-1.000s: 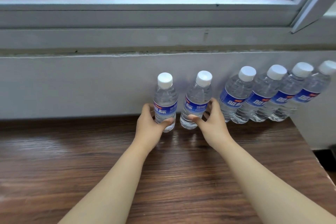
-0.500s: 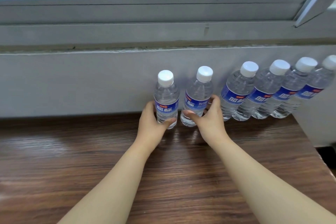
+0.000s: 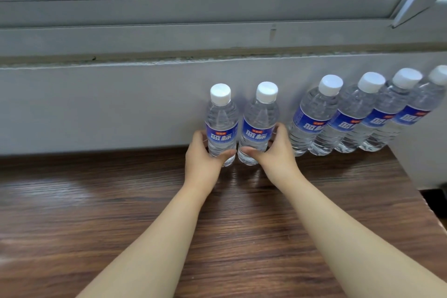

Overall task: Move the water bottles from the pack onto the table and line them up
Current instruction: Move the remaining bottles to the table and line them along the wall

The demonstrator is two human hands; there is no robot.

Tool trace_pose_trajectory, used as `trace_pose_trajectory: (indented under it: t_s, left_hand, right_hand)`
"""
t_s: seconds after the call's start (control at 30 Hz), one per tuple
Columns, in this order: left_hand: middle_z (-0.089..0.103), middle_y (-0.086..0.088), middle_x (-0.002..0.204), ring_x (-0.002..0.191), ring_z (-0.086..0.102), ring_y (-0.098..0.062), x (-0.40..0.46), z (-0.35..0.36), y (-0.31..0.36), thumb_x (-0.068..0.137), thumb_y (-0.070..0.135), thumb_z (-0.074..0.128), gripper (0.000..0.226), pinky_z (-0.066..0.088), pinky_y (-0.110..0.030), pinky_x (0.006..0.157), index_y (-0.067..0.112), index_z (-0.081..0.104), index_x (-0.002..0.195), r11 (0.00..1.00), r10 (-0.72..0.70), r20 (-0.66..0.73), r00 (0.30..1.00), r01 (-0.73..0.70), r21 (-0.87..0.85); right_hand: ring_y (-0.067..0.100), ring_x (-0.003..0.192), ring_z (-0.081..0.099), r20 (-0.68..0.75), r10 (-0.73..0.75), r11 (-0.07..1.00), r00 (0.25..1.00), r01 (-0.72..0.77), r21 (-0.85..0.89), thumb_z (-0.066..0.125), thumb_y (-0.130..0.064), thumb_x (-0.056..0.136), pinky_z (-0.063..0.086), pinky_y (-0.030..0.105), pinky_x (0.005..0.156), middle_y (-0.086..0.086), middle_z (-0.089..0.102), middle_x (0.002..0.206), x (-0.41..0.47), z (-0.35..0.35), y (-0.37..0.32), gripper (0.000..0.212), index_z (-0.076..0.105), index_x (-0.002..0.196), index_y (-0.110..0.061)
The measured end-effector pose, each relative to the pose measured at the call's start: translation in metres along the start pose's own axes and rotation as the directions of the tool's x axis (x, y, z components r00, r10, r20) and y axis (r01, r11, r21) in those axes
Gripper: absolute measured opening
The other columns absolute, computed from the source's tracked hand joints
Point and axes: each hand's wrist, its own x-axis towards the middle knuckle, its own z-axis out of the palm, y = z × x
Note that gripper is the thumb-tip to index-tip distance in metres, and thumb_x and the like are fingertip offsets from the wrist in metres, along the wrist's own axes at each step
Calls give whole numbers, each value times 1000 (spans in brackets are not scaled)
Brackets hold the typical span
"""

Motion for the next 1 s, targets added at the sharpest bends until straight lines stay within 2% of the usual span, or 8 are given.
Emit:
trace_pose_trajectory:
  t_s: [0.17, 0.33, 0.47, 0.57, 0.67, 0.77, 0.9, 1.0]
  left_hand:
    - [60, 15, 104, 91, 53, 8, 0, 2, 1, 64, 18, 87, 58, 43, -20, 83, 28, 49, 108, 1000, -4, -7, 1000, 4, -9]
    - [56, 23, 97, 86, 51, 13, -1, 4, 4, 65, 19, 87, 58, 37, -7, 71, 28, 49, 107, 1000, -11, 2, 1000, 11, -19]
    - [54, 25, 95, 83, 47, 18, 0, 6, 6, 66, 20, 86, 57, 35, -5, 68, 29, 48, 107, 1000, -7, 20, 1000, 8, -25]
    - [56, 25, 97, 88, 50, 17, 0, 6, 2, 65, 20, 87, 59, 44, -15, 80, 31, 48, 108, 999, -4, 24, 1000, 5, -31]
    - [59, 16, 113, 103, 54, 6, -1, 3, -6, 64, 17, 86, 70, 44, -22, 92, 27, 49, 122, 1000, 10, 58, 998, -10, 15]
    - [58, 3, 126, 113, 53, -7, -3, 4, -10, 69, 9, 83, 68, 45, -28, 98, 16, 47, 127, 998, -4, 48, 999, 2, 59]
    - [57, 5, 120, 108, 52, -4, -2, 9, -9, 71, 6, 81, 60, 41, -3, 78, 13, 50, 121, 999, -16, 22, 1000, 15, 41]
    - [56, 8, 114, 106, 53, -4, -2, 14, -8, 70, 4, 81, 58, 39, 7, 67, 13, 51, 118, 1000, -7, 31, 1000, 7, 11]
  right_hand:
    - [-5, 100, 55, 46, 10, 999, 999, -12, 47, 83, -8, 70, 41, 11, 86, -19, 55, 110, 2, -3, -1, 73, 41, 130, -17]
    - [-23, 92, 52, 129, -14, 1000, 992, 11, 22, 76, -7, 78, 40, -4, 73, -26, 55, 107, 3, -10, 1, 62, 44, 129, -22]
    - [-15, 103, 53, 107, -15, 999, 994, 9, 53, 76, -5, 78, 41, 3, 85, -18, 57, 116, 2, -8, 3, 66, 43, 134, -21]
    - [-6, 108, 55, 28, -14, 999, 1000, 13, 45, 80, -6, 73, 43, 15, 96, -18, 56, 118, -2, -3, 8, 69, 44, 129, -24]
    - [9, 114, 57, -73, 8, 1000, 997, -7, 11, 85, -11, 68, 47, 31, 101, -8, 57, 124, -7, 3, 18, 72, 45, 128, -19]
    - [9, 107, 60, -133, 16, 1000, 991, -12, 25, 85, -14, 68, 52, 39, 97, -7, 61, 117, -11, 8, 25, 61, 50, 117, -24]
    - [11, 103, 62, -235, -46, 996, 971, 26, -84, 85, -23, 68, 55, 41, 88, -9, 60, 110, -14, 12, 28, 53, 57, 113, -24]
    - [10, 105, 61, -277, -64, 992, 959, 31, -122, 83, -24, 70, 54, 40, 90, -11, 61, 110, -17, 9, 28, 52, 57, 116, -25]
